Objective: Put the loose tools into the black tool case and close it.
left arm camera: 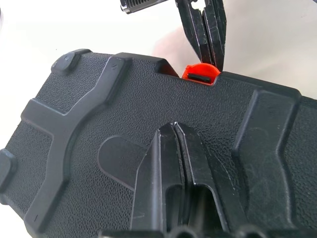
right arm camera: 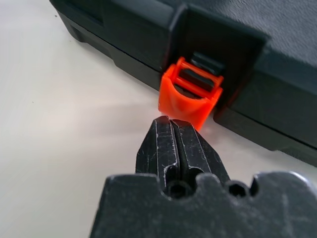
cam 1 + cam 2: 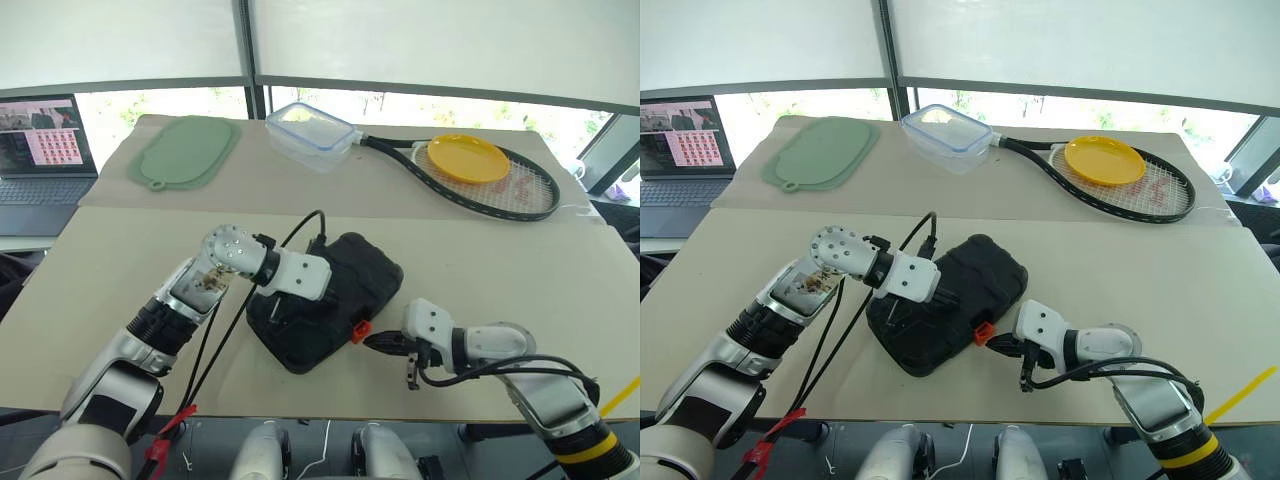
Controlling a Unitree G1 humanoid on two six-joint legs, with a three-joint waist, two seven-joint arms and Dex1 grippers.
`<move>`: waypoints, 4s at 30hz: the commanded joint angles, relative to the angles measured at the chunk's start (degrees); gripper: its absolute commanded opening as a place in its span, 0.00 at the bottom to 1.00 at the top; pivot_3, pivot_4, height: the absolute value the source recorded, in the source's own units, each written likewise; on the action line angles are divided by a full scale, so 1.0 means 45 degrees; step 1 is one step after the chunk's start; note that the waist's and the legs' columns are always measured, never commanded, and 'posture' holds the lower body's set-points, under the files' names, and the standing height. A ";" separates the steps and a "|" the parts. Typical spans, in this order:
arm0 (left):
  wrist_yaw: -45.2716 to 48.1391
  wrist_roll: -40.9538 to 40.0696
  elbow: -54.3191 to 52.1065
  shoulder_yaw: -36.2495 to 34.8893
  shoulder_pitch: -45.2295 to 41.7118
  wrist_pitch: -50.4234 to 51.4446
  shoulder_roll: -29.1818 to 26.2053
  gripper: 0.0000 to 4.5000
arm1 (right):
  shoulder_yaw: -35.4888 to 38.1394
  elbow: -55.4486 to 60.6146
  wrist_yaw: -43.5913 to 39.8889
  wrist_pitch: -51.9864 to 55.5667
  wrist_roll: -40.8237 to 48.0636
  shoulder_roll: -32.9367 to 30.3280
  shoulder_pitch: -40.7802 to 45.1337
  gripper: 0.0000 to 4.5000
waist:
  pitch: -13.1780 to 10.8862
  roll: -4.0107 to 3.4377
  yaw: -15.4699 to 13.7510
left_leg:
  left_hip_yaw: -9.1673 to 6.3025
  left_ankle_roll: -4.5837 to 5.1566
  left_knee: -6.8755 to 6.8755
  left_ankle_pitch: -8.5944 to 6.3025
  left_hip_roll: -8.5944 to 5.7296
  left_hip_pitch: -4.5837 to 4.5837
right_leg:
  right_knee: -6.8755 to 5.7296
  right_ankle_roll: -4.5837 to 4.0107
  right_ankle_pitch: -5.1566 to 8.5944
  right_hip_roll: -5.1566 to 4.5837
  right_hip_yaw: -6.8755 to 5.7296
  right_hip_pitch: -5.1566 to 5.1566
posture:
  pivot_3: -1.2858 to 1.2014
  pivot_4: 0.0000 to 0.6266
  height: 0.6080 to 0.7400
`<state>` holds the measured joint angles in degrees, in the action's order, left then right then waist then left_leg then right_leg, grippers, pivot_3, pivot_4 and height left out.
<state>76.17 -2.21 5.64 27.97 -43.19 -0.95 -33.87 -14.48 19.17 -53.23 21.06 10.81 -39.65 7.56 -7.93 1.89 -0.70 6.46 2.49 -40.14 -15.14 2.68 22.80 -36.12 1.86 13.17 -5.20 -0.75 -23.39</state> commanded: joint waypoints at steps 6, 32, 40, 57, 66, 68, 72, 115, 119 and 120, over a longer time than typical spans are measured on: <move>0.0089 0.0772 0.0362 0.0409 0.0386 0.0600 0.0088 0.02 | -0.0003 0.0385 0.0696 0.0380 0.0227 0.1394 0.0932 0.00 | 0.0000 0.0000 0.0066 | 0.0000 -0.0001 0.0001 0.0001 0.0009 0.0004 | 0.0000 -0.0002 -0.0002 0.0007 -0.0002 -0.0006 | 0.52 0.24 0.99; -0.0026 0.1394 0.1050 0.0176 0.0603 0.0032 0.0411 0.02 | 0.1993 0.2728 0.0484 0.1522 0.1468 0.0147 -0.0668 0.00 | 0.0022 -0.0035 0.0006 | 0.0001 -0.0002 0.0056 0.0001 0.0001 0.0000 | 0.0022 -0.0005 0.0008 -0.0008 0.0004 -0.0015 | 0.52 0.24 0.99; -0.0009 0.1436 0.1163 0.0232 0.0486 -0.0073 0.0469 0.02 | 0.1178 0.2734 0.0729 0.1485 0.0938 -0.0133 -0.1685 0.00 | 0.0024 -0.0037 0.0019 | -0.0002 -0.0003 0.0058 0.0001 0.0006 -0.0011 | 0.0021 -0.0011 0.0012 -0.0001 0.0007 -0.0007 | 0.52 0.24 0.99; -0.0032 0.1418 0.1070 0.0177 0.0389 -0.0068 0.0543 0.02 | -0.0132 0.0042 0.1563 0.0422 -0.0403 0.1667 0.0295 0.00 | 0.0032 -0.0026 0.0028 | -0.0003 -0.0005 0.0060 0.0002 0.0017 -0.0030 | 0.0020 -0.0023 0.0019 0.0009 0.0005 0.0005 | 0.52 0.24 0.99; -0.0155 0.1425 0.1046 0.0218 0.0440 -0.0064 0.0693 0.02 | 0.0297 0.0599 0.1492 0.0697 0.0096 0.1924 0.0480 0.00 | 0.0031 -0.0026 0.0031 | -0.0003 -0.0005 0.0060 0.0002 0.0018 -0.0016 | 0.0021 -0.0024 0.0019 0.0007 0.0004 -0.0008 | 0.52 0.24 0.99; -0.0163 0.1427 0.1061 0.0233 0.0468 -0.0102 0.0702 0.02 | 0.0459 0.0878 0.1501 0.0825 0.0376 0.2006 0.0460 0.00 | 0.0031 -0.0026 0.0027 | -0.0003 -0.0005 0.0060 0.0002 0.0019 -0.0013 | 0.0021 -0.0024 0.0019 0.0006 0.0004 -0.0010 | 0.52 0.24 0.99; -0.0191 0.1484 0.1209 0.0288 0.0472 -0.0250 0.0755 0.02 | 0.0803 0.1590 0.1515 0.1176 0.0945 0.2155 0.0432 0.00 | 0.0030 -0.0027 0.0027 | -0.0003 -0.0006 0.0059 0.0003 0.0024 0.0007 | 0.0017 -0.0024 0.0017 0.0005 0.0005 -0.0033 | 0.52 0.24 0.99; 0.1749 -0.4460 -0.2588 -0.6445 0.3576 0.7354 -0.5066 0.72 | 0.6704 0.1369 -0.5129 0.2938 0.5701 -0.4783 -0.0124 0.62 | -0.0033 -0.0067 0.0487 | 0.0008 -0.0006 0.0107 0.0003 0.0041 0.0100 | -0.0003 -0.0052 0.0034 0.0030 0.0030 -0.0191 | 0.52 0.24 0.99; 0.2121 -0.5920 -0.4023 -0.9206 0.5922 0.9104 -0.7107 1.00 | 0.7712 -0.0176 -0.6604 0.3099 0.6363 -0.6072 0.0034 0.94 | -0.0099 -0.0051 0.0287 | 0.0002 -0.0017 0.0144 0.0005 0.0058 0.0094 | 0.0009 -0.0053 0.0050 0.0001 0.0001 -0.0195 | 0.52 0.24 0.99; 0.2039 -0.6021 -0.4230 -0.9962 0.6585 0.9204 -0.7264 1.00 | 0.7768 -0.0539 -0.6814 0.3087 0.6440 -0.6243 0.0180 0.99 | -0.0107 -0.0053 0.0222 | 0.0006 -0.0018 0.0144 0.0005 0.0050 0.0093 | 0.0020 -0.0043 0.0055 -0.0014 0.0001 -0.0187 | 0.52 0.24 0.99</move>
<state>85.24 -26.56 -9.90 -10.16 -16.47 38.26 -65.18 18.12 19.10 -80.90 34.82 37.60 -66.33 7.27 -8.41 1.65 0.30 6.48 2.41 -39.51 -15.11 2.85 23.24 -36.03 1.72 13.45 -5.34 -0.75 -24.23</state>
